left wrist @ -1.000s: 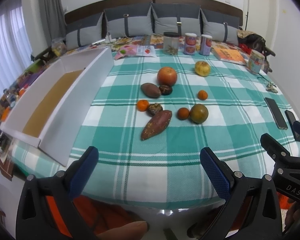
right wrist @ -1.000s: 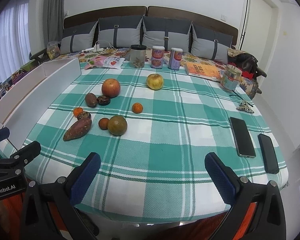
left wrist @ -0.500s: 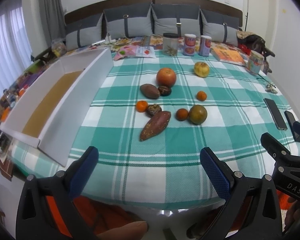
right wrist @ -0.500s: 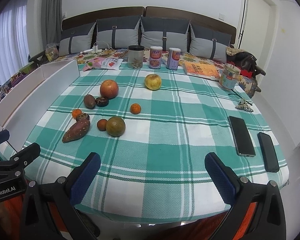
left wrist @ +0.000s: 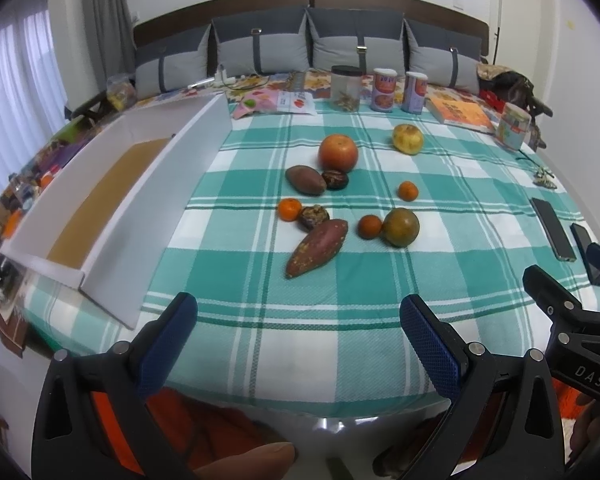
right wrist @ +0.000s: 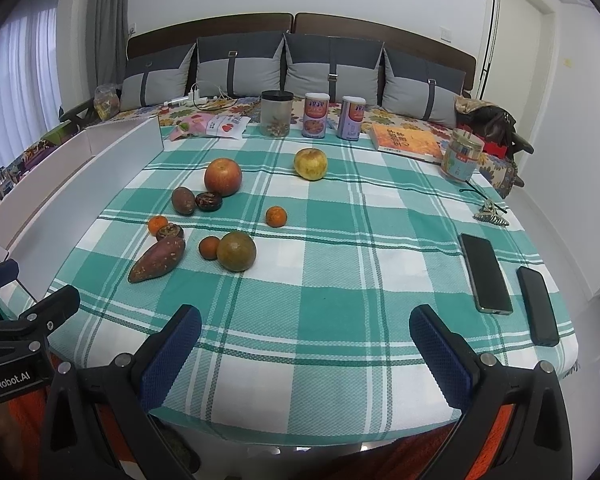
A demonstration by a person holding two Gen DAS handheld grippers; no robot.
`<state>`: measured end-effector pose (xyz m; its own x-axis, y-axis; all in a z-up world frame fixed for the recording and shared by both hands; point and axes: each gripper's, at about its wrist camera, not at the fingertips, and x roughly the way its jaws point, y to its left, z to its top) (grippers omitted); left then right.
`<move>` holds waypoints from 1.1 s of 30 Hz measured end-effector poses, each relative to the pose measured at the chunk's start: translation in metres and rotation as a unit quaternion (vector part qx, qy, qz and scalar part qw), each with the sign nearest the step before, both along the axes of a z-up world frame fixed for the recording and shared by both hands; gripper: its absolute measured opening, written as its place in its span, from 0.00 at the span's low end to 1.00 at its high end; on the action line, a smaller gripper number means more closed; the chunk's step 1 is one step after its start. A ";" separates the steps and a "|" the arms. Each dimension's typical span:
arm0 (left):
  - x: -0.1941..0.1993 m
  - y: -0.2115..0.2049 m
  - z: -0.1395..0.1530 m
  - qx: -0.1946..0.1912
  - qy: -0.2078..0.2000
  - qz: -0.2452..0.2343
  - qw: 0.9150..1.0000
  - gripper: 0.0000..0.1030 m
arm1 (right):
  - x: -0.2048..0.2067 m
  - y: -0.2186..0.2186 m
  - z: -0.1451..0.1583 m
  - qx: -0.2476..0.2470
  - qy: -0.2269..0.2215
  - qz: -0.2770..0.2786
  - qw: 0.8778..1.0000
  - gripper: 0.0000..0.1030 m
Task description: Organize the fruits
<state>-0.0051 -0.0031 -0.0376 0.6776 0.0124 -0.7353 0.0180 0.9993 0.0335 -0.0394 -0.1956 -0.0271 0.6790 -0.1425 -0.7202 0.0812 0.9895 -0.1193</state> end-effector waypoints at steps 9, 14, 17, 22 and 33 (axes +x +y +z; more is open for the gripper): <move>0.000 -0.001 0.000 0.003 0.003 0.000 1.000 0.99 | 0.001 0.001 -0.002 0.004 0.003 0.000 1.000 1.00; 0.000 0.000 -0.001 0.002 0.005 0.001 1.000 0.99 | 0.000 0.003 -0.002 0.002 0.000 0.004 1.000 1.00; 0.000 0.000 -0.002 0.002 0.006 0.002 1.000 0.99 | 0.000 0.003 -0.002 0.002 0.001 0.003 1.000 1.00; 0.000 0.001 -0.002 0.002 0.007 0.002 1.000 0.99 | 0.000 0.004 -0.002 0.003 0.002 0.004 1.000 1.00; 0.000 0.001 -0.004 0.002 0.007 0.002 1.000 0.99 | 0.001 0.001 -0.003 0.003 0.002 0.002 1.000 1.00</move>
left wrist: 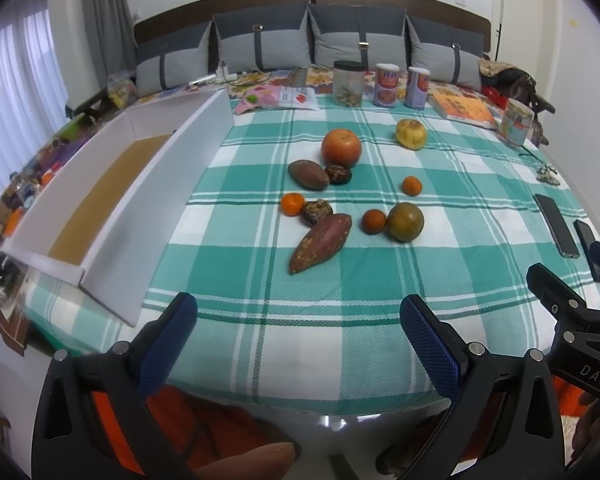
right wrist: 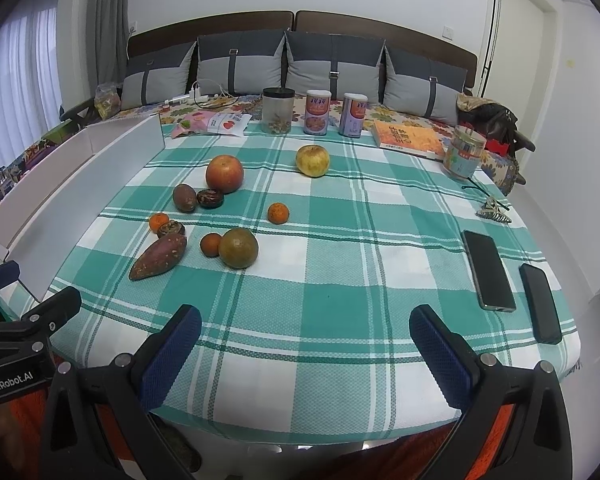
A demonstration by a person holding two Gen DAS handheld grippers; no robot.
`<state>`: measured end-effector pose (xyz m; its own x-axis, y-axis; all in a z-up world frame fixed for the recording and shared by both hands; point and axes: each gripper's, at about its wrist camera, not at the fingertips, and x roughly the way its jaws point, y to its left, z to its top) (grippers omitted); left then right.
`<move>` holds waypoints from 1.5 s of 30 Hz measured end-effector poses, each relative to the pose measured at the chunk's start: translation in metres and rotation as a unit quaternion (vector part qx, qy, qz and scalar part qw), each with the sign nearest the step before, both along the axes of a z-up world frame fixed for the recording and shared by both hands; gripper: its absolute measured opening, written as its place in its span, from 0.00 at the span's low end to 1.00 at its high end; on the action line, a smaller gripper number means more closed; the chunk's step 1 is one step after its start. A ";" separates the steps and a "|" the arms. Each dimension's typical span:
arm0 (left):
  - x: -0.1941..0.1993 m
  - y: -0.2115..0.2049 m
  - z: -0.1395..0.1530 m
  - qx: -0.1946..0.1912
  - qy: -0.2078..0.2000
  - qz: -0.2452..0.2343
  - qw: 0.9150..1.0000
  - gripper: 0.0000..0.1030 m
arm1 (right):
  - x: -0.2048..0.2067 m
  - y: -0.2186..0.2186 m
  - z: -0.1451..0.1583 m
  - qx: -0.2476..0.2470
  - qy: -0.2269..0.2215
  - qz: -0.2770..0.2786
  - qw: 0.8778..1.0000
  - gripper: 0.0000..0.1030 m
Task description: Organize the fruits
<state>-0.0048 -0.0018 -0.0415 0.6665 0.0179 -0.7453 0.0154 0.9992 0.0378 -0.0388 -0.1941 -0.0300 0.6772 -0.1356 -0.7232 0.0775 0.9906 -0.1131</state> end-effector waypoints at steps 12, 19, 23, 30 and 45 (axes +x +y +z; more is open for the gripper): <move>0.000 0.000 -0.002 0.001 0.003 -0.001 1.000 0.99 | 0.000 -0.006 -0.002 -0.003 0.003 -0.005 1.000 1.00; 0.000 0.000 -0.003 0.001 0.003 -0.001 1.000 0.99 | 0.000 -0.007 -0.003 -0.006 0.003 -0.008 1.000 1.00; 0.000 0.000 -0.003 0.000 0.003 0.000 1.000 0.99 | 0.000 -0.007 -0.003 -0.007 0.002 -0.009 1.000 1.00; 0.001 0.000 -0.003 -0.001 0.008 -0.002 1.000 0.99 | 0.000 -0.007 -0.003 -0.008 0.002 -0.008 1.000 1.00; 0.009 -0.001 -0.014 -0.011 0.033 -0.003 0.999 0.99 | 0.005 -0.009 -0.010 -0.009 0.014 -0.013 1.000 1.00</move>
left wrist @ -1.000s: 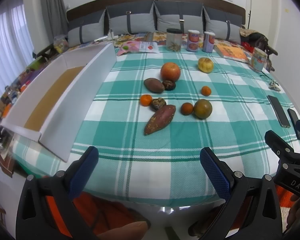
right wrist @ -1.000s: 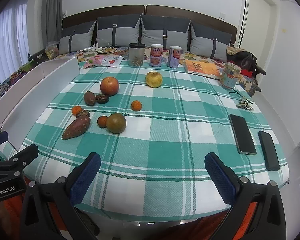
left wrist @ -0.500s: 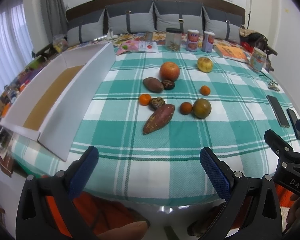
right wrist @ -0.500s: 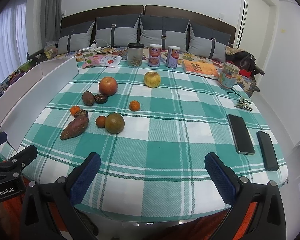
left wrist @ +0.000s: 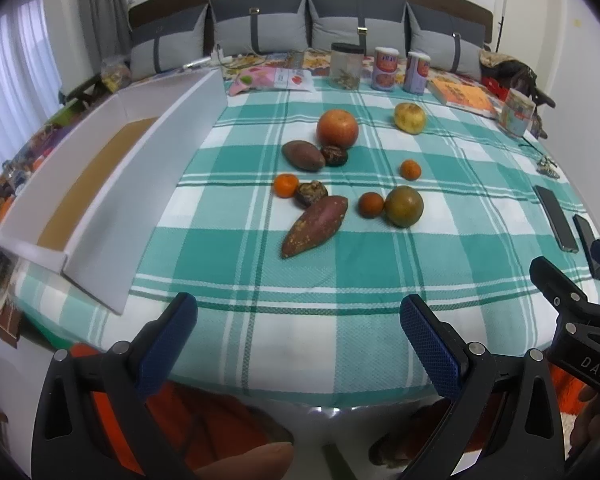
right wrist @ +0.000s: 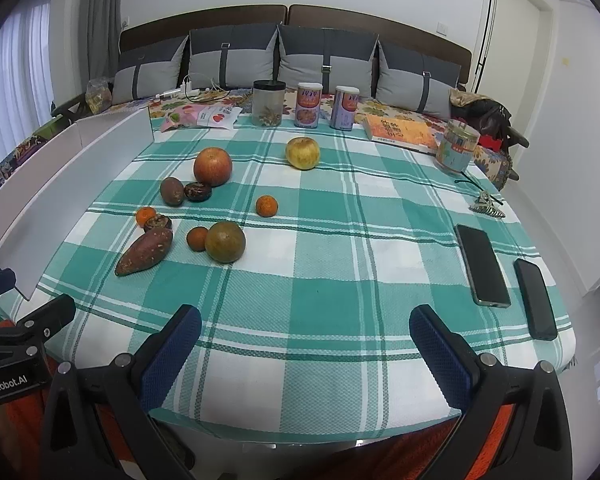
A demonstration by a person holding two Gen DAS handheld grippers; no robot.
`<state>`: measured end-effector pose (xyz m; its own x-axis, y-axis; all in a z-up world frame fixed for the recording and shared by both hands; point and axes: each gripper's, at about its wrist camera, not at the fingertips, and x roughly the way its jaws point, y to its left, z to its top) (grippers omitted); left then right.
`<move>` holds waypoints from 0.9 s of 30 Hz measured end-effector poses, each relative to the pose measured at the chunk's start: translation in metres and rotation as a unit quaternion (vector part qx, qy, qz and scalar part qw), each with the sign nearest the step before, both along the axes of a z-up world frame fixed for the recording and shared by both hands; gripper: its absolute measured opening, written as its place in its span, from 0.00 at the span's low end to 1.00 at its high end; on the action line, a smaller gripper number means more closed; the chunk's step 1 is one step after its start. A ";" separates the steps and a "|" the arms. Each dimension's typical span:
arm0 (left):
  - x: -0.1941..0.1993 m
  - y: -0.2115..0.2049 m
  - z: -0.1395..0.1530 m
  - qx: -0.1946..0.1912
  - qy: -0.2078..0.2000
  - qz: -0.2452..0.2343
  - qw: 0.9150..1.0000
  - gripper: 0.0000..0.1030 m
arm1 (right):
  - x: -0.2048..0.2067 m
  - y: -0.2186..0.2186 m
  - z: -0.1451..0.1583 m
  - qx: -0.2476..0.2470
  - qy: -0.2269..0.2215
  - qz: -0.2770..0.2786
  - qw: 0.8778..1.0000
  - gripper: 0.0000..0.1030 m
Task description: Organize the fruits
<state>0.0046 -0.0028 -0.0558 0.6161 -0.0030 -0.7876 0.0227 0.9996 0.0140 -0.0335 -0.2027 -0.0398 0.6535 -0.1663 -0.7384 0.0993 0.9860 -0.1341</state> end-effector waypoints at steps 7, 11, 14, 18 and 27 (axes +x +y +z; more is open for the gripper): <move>0.007 0.001 -0.006 -0.001 0.011 0.003 1.000 0.99 | 0.005 -0.001 -0.006 -0.005 0.010 -0.004 1.000 1.00; 0.009 0.001 -0.009 0.001 0.014 0.004 1.000 0.99 | 0.007 -0.004 -0.008 -0.004 0.013 -0.008 1.000 1.00; 0.012 0.003 -0.011 0.009 0.014 0.009 1.000 0.99 | 0.008 -0.006 -0.008 0.004 0.009 -0.010 1.000 1.00; 0.020 0.017 -0.015 -0.009 0.024 0.028 0.999 0.99 | 0.006 -0.011 -0.002 0.032 -0.013 -0.005 0.999 1.00; 0.044 0.024 -0.035 -0.017 0.055 0.000 0.998 0.99 | 0.006 -0.015 -0.012 0.080 -0.005 0.020 0.997 1.00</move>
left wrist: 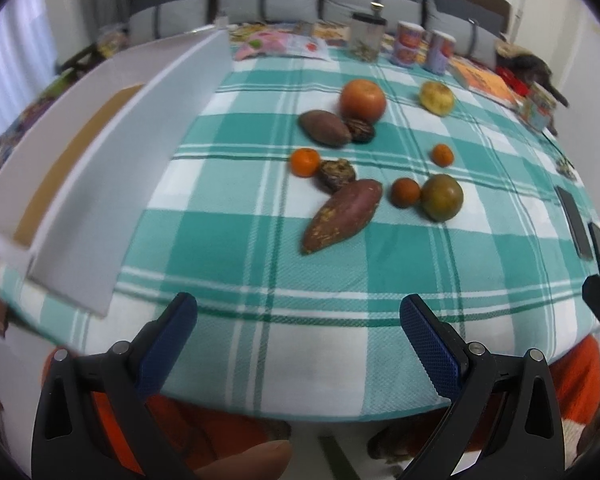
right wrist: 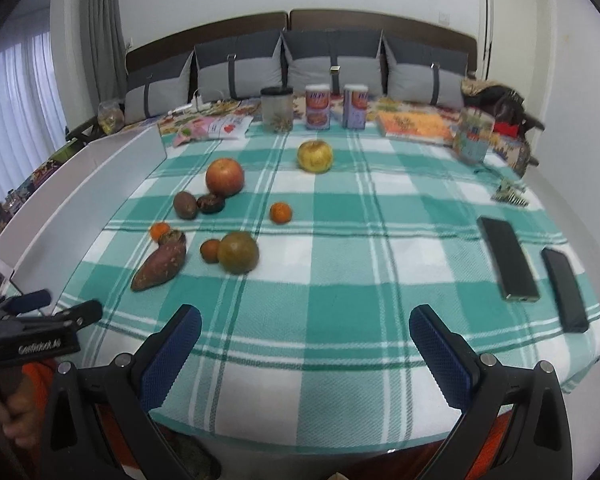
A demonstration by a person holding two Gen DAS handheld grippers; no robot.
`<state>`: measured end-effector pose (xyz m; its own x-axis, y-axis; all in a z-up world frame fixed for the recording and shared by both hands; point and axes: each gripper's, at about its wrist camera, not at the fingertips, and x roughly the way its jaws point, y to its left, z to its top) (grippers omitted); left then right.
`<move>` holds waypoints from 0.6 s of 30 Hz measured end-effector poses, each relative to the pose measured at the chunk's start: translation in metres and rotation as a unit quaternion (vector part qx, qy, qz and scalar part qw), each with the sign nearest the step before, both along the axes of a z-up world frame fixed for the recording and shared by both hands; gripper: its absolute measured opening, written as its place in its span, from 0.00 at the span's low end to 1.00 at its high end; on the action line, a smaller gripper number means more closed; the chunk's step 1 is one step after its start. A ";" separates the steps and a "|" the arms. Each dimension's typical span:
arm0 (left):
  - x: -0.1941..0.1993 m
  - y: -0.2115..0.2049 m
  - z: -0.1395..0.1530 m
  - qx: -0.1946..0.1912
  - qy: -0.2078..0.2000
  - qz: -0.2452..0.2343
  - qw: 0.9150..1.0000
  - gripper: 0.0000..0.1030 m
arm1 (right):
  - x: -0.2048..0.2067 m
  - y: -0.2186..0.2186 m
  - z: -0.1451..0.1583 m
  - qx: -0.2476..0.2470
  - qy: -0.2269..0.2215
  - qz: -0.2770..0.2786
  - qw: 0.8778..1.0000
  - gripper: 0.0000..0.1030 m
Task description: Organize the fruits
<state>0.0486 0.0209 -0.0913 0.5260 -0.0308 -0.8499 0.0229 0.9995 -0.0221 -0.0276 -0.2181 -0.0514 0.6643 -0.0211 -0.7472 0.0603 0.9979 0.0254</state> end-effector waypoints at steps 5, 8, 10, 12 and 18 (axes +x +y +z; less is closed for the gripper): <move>0.025 -0.001 -0.014 0.003 0.022 -0.028 0.999 0.99 | 0.000 -0.014 -0.005 0.028 0.005 -0.007 1.000 1.00; 0.037 -0.003 -0.021 0.015 0.027 -0.036 0.999 0.99 | -0.001 -0.019 -0.008 0.019 0.005 -0.015 1.000 1.00; 0.046 -0.005 -0.024 0.011 0.024 -0.044 0.999 0.99 | -0.001 -0.021 -0.010 0.020 0.009 -0.018 1.000 1.00; 0.055 -0.006 -0.026 0.001 0.019 -0.052 0.998 0.99 | -0.001 -0.022 -0.012 0.022 0.014 -0.019 0.999 1.00; 0.091 -0.020 -0.045 0.008 0.023 -0.091 0.996 0.98 | 0.001 -0.019 -0.013 0.013 0.018 -0.015 1.000 1.00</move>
<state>0.1398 0.0013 -0.1359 0.4730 -0.1084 -0.8743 0.2027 0.9792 -0.0118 -0.0270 -0.2372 -0.0645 0.6361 -0.0202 -0.7714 0.0911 0.9946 0.0491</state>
